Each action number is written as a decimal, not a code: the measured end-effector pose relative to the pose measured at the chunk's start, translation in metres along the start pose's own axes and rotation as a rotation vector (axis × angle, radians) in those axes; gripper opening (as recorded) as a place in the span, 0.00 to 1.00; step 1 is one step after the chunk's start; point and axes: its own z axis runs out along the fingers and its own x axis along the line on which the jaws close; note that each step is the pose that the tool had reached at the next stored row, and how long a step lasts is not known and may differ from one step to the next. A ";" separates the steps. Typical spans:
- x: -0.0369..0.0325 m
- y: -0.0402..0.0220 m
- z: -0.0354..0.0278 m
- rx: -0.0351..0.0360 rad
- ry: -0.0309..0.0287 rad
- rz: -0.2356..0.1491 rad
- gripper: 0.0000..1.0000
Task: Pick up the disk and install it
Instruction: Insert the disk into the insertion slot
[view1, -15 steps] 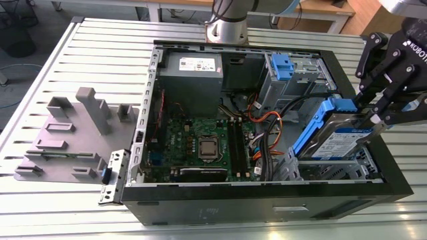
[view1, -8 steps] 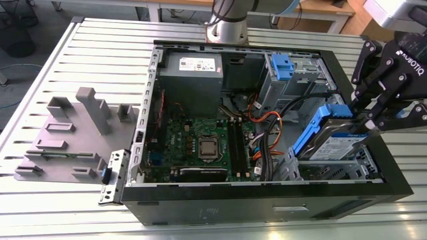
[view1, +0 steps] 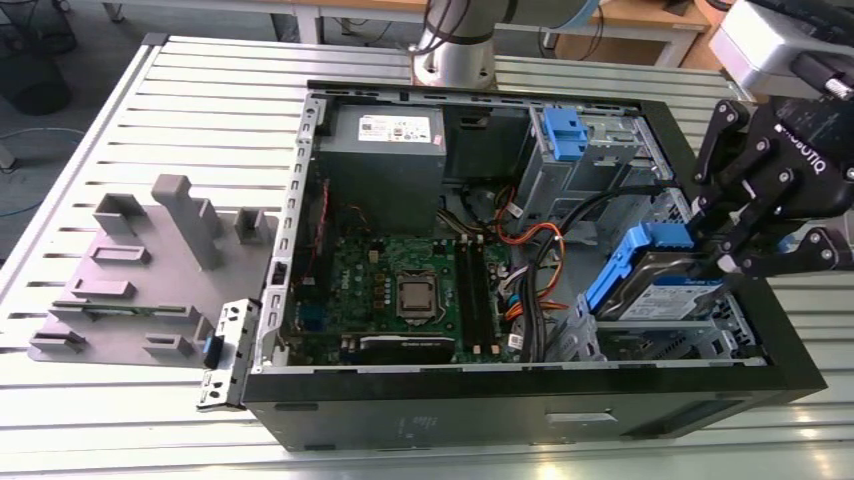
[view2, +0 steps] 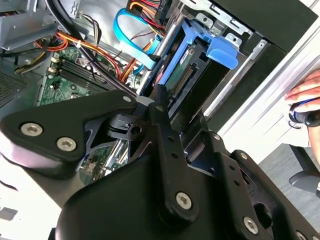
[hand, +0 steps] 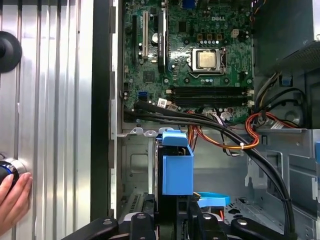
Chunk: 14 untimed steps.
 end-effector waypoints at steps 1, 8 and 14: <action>0.0002 -0.0001 0.0017 -0.0001 0.0001 0.000 0.35; 0.0013 -0.0008 0.0144 -0.0004 0.0002 0.000 0.35; 0.0016 -0.0010 0.0203 -0.0011 0.0004 0.000 0.35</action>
